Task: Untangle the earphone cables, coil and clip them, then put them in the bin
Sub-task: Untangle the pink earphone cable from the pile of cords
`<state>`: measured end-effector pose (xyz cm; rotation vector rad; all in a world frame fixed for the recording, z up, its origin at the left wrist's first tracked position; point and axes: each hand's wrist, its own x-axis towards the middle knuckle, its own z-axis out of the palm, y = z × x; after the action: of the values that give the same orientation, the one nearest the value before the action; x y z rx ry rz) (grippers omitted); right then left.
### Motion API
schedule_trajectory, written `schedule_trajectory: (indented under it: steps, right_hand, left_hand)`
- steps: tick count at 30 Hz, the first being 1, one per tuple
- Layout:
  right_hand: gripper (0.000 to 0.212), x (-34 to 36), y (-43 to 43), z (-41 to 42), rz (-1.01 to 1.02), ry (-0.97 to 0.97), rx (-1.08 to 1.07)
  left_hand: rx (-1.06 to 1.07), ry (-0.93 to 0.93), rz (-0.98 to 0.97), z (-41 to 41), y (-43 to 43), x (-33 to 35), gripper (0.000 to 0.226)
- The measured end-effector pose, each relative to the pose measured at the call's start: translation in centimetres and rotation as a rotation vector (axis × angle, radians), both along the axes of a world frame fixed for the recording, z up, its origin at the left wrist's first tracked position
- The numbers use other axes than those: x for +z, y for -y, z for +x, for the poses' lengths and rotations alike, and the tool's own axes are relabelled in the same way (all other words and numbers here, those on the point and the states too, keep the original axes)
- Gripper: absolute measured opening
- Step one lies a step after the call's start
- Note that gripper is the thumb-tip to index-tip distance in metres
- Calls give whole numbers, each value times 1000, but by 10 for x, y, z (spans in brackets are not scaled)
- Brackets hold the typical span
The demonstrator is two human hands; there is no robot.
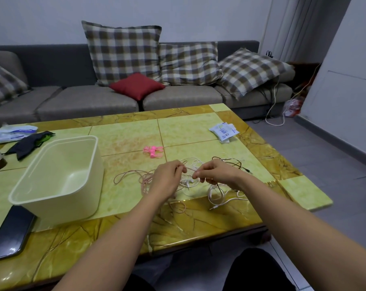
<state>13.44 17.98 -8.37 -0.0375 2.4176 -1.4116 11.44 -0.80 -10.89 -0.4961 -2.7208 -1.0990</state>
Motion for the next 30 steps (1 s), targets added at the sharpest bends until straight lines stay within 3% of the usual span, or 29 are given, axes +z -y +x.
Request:
schedule_trajectory:
  steps: [2,4,7,10,12,14,18,22,27,30]
  right_hand:
    - [16,-4,-6,-1,174,-18,-30]
    - [19,-9,-10,-7,287,-203,-227]
    - [16,0,-11,-7,208,-438,-412]
    - [18,4,-13,-5,350,-268,-171]
    - [18,-5,-19,-4,459,-187,-138]
    - [21,-15,-29,-1,369,-143,-202]
    - [20,-24,-39,4,195,-183,-250]
    - [31,-19,-23,6,-87,-76,-126]
    - [20,-27,-16,9,104,113,115]
    - [35,-22,-27,13,59,251,215]
  left_hand:
    - [133,-5,49,-1,0,2,28]
    - [259,21,96,-4,1,6,31]
    - [348,24,103,-7,-1,11,34]
    - [449,50,54,-11,-4,12,34]
    - [544,133,67,-13,-3,13,31]
    - [560,169,179,-15,3,14,31]
    - [355,323,590,-15,8,12,32]
    - [266,420,544,-8,-4,12,25]
    - [228,460,581,-5,-8,16,16]
    - [233,429,555,-8,-5,16,11]
